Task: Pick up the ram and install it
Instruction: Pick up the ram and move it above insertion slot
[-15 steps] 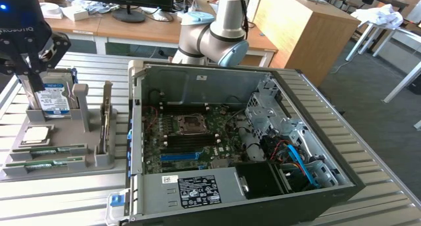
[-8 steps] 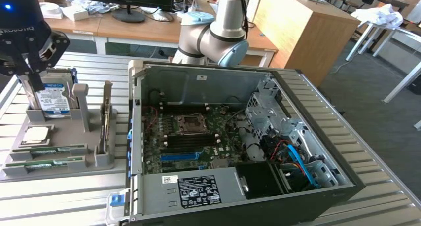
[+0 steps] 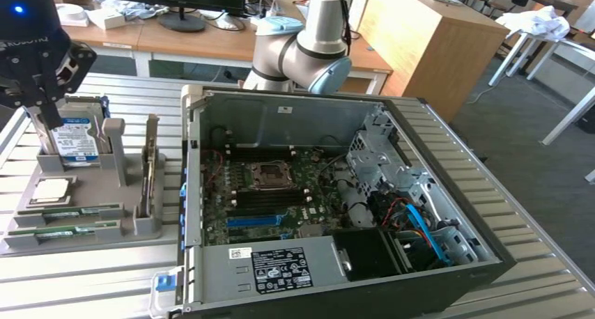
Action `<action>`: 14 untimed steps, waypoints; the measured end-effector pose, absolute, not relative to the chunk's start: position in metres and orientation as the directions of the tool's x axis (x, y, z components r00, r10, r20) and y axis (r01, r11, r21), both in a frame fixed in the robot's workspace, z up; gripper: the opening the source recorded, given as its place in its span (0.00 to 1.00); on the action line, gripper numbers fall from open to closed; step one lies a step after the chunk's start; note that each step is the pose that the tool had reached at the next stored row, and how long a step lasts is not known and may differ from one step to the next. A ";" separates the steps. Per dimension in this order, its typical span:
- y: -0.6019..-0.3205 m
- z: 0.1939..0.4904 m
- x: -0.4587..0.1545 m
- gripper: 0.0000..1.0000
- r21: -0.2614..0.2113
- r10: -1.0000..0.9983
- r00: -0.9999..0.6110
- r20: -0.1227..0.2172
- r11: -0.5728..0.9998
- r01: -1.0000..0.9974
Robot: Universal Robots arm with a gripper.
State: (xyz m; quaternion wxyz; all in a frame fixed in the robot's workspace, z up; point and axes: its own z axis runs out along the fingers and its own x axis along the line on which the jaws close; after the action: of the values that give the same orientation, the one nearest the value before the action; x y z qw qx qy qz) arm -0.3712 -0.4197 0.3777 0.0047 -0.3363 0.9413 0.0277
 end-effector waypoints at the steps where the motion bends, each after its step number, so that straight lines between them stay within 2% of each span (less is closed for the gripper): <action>1: -0.420 0.378 -0.371 0.10 0.049 -0.647 -0.762 -0.028 0.760 -0.648; 14: -0.420 0.378 -0.371 0.10 0.050 -0.801 -0.599 -0.029 0.597 -0.801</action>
State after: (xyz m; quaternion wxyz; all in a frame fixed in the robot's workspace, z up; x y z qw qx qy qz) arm -0.3712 -0.4197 0.3777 0.0016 -0.4480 0.8935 0.0290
